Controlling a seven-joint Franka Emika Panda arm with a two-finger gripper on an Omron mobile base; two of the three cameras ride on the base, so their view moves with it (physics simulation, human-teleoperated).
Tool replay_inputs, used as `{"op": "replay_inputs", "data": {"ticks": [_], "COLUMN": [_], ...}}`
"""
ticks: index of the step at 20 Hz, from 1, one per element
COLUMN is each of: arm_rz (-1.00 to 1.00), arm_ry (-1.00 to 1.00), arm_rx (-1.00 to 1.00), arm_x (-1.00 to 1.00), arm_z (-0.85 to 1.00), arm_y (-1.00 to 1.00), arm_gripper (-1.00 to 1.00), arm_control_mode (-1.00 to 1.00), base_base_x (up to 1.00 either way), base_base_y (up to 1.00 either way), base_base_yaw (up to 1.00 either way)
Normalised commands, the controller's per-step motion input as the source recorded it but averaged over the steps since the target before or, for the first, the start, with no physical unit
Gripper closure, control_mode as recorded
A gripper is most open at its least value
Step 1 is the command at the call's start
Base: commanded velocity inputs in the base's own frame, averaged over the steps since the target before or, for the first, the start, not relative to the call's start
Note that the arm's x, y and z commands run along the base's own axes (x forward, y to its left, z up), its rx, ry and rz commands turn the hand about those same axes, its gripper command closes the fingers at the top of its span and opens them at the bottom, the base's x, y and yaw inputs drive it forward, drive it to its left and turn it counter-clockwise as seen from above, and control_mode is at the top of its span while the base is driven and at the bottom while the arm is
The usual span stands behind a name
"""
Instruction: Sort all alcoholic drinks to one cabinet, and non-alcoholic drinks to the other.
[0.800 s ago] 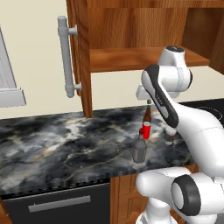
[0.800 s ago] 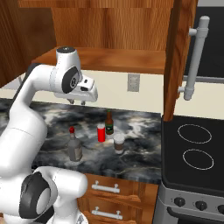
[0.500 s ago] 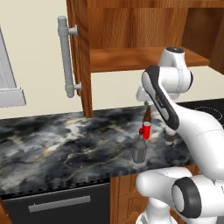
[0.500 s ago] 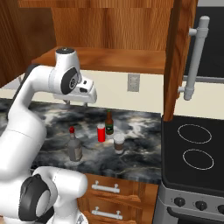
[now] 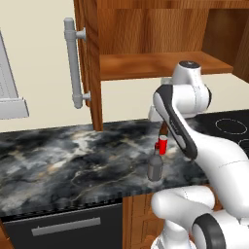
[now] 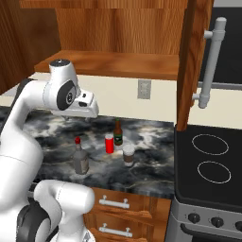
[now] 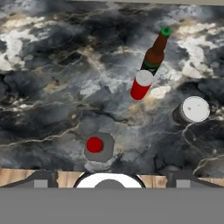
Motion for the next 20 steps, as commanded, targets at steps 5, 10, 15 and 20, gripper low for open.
{"op": "replay_inputs", "data": {"ticks": [5, 10, 15, 20], "arm_rz": [0.01, 0.00, 0.00, 0.00], "arm_ry": [-0.03, 0.00, 0.00, -0.03], "arm_rx": [-0.05, -0.02, 0.00, 0.00], "arm_x": [-0.11, -0.15, -0.12, -0.13], "arm_z": [-0.21, -0.17, -0.11, -0.15], "arm_y": [0.05, 0.04, 0.03, 0.02], "arm_gripper": [-1.00, -1.00, -1.00, -1.00], "arm_control_mode": [-1.00, -1.00, -1.00, -1.00], "base_base_x": [0.00, 0.00, 0.00, 0.00], "base_base_y": [0.00, 0.00, 0.00, 0.00], "base_base_yaw": [0.00, 0.00, 0.00, 0.00]}}
